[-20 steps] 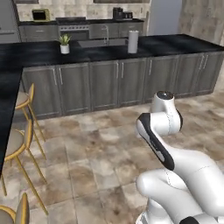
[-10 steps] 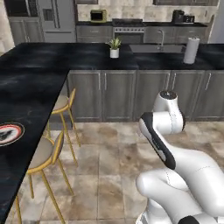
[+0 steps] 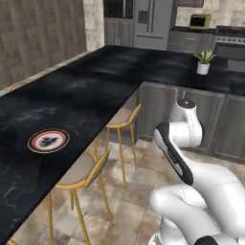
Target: Take the chicken drumsticks from the pan and place one on each plate on the dining counter.
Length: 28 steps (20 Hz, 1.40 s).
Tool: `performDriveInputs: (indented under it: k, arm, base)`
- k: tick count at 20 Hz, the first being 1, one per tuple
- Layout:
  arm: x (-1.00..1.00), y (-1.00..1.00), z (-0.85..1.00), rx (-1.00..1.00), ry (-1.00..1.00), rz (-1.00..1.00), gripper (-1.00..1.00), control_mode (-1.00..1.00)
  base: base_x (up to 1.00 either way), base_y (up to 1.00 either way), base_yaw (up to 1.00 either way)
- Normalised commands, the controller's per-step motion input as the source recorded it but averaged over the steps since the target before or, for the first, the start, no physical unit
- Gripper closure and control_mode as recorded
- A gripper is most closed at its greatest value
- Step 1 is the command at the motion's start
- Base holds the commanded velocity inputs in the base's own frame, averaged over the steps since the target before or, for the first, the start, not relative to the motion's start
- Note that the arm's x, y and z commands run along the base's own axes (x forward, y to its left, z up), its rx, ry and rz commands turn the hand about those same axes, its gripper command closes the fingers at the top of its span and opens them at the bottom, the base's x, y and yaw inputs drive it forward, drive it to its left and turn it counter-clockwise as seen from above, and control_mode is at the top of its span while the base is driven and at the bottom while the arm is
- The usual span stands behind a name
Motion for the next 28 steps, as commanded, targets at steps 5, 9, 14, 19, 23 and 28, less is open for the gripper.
performDriveInputs:
  k: [5,9,14,19,23,28]
  arm:
    - [0.00,0.00,0.00,0.00,0.00,0.00,1.00,1.00]
    - [0.00,0.00,0.00,0.00,0.00,0.00,1.00,1.00]
    - [0.00,0.00,0.00,0.00,0.00,0.00,1.00,1.00]
    - [0.00,0.00,0.00,0.00,0.00,0.00,1.00,1.00]
    - [0.00,0.00,0.00,0.00,0.00,0.00,1.00,1.00]
    - [0.00,0.00,0.00,0.00,0.00,0.00,1.00,1.00]
  base:
    - [0.65,-0.03,0.80]
    - [0.51,-0.04,0.76]
    - [0.48,-0.03,0.70]
    - [0.43,-0.21,0.33]
    - [0.40,-0.32,0.17]
    - [0.46,-0.30,0.09]
